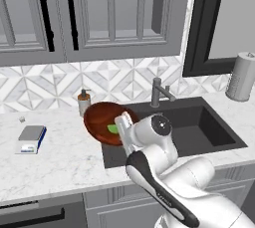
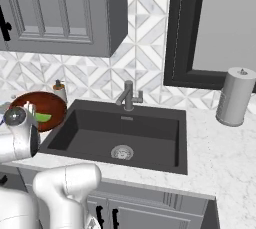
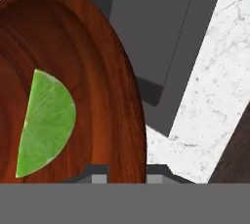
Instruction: Pick the lemon wedge from the sink and place it in the bowl. Then pick the bowl and place it in the microwave. Then close the microwave door and press the start button.
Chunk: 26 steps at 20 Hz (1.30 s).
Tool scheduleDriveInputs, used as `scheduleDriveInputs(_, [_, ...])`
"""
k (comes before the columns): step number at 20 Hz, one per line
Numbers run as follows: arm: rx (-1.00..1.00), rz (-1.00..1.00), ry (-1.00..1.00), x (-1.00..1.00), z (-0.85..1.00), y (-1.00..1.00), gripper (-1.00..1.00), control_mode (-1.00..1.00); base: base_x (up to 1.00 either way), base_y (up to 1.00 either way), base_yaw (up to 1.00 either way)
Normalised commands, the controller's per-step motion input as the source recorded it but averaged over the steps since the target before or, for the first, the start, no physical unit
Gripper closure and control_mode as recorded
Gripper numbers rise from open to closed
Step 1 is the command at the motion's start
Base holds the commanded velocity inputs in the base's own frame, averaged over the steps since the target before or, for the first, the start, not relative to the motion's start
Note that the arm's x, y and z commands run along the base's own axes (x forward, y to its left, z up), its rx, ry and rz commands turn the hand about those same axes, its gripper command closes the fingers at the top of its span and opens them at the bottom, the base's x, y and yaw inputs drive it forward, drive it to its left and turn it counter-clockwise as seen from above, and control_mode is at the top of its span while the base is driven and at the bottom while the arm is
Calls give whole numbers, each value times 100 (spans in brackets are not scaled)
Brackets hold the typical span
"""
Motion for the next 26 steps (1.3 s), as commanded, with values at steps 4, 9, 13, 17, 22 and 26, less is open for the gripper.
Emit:
scheduleDriveInputs(4, [0,-26,28,-28,100,-44,100,-100,0,0,0])
scheduleDriveInputs(9, [0,-16,16,-32,93,-50,100,-100,0,0,0])
scheduleDriveInputs(13, [-1,-11,3,-39,89,-35,100,-100,0,0,0])
scheduleDriveInputs(17, [-14,-13,1,-38,67,-26,100,-100,0,0,0])
scheduleDriveInputs(22, [-22,-13,2,-25,57,-24,100,-100,0,0,0])
scheduleDriveInputs(26, [-17,-4,2,-1,50,-50,100,-100,0,0,0])
